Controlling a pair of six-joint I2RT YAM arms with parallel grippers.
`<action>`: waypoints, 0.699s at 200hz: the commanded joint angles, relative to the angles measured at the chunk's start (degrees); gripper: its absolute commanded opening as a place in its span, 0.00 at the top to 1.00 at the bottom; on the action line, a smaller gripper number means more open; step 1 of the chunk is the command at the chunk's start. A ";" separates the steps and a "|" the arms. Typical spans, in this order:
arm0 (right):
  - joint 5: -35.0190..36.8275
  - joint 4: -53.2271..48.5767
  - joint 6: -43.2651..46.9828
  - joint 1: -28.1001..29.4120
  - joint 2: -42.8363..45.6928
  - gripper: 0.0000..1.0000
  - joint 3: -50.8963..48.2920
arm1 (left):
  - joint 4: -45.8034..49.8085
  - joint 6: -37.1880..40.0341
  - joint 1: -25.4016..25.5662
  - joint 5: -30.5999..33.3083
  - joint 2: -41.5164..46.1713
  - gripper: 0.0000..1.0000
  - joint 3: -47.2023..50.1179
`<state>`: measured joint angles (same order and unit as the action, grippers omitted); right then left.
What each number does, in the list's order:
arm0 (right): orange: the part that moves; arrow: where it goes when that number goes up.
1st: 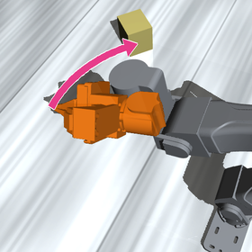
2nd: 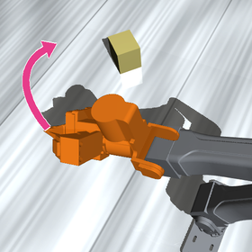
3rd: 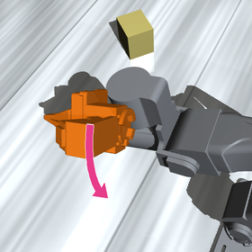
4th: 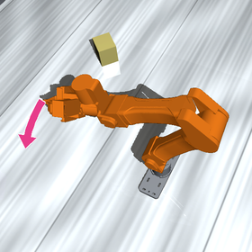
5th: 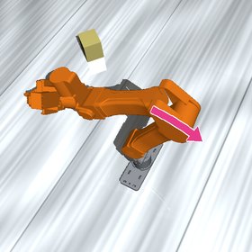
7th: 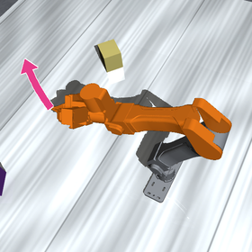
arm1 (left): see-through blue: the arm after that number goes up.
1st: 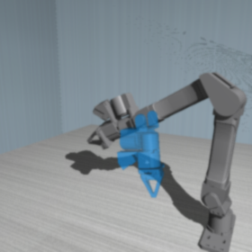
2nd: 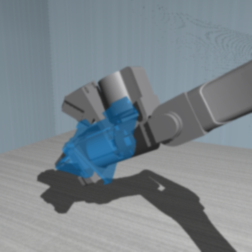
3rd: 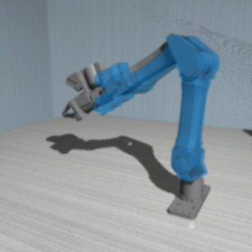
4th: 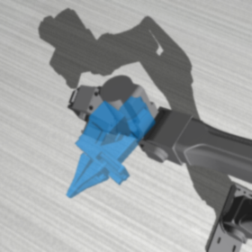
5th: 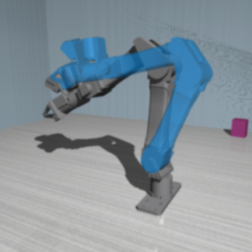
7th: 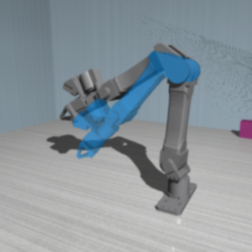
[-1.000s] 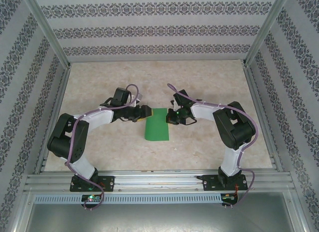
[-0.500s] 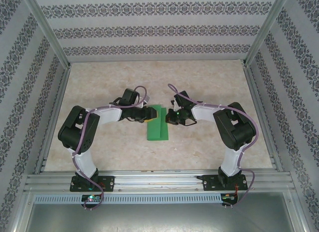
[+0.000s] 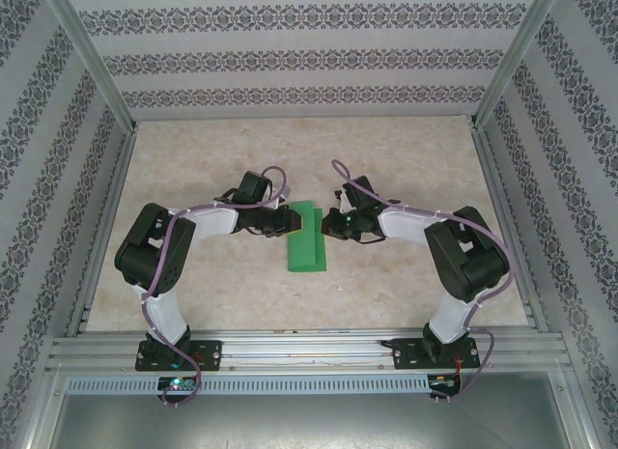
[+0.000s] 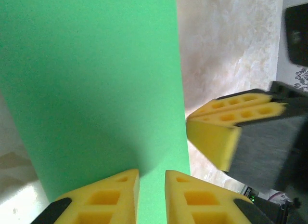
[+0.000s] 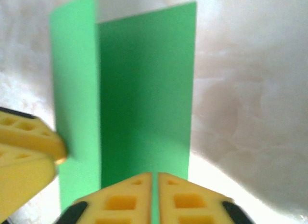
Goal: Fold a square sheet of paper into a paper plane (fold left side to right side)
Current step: First fold in half a square sheet of paper at the center of the table.
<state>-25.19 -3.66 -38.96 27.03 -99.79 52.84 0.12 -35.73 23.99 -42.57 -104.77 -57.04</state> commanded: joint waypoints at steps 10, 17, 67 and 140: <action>-5.07 8.57 -0.32 -2.85 4.02 0.66 -4.19 | 2.14 1.62 0.99 0.99 -0.22 0.81 -1.57; -7.34 11.17 -0.99 -3.47 3.92 0.61 -5.15 | 2.23 1.71 1.10 1.10 -0.24 0.82 -1.52; -14.97 20.91 -5.67 -3.00 -0.31 0.48 -6.83 | 1.93 1.14 1.15 1.45 -0.41 0.84 -1.72; -14.93 24.45 -9.12 -0.53 -4.20 0.58 -6.70 | 0.94 -0.12 1.22 2.00 -0.67 0.85 -1.70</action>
<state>-38.70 17.74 -46.59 25.89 -102.94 46.57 0.86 -35.20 24.40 -41.28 -104.77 -57.36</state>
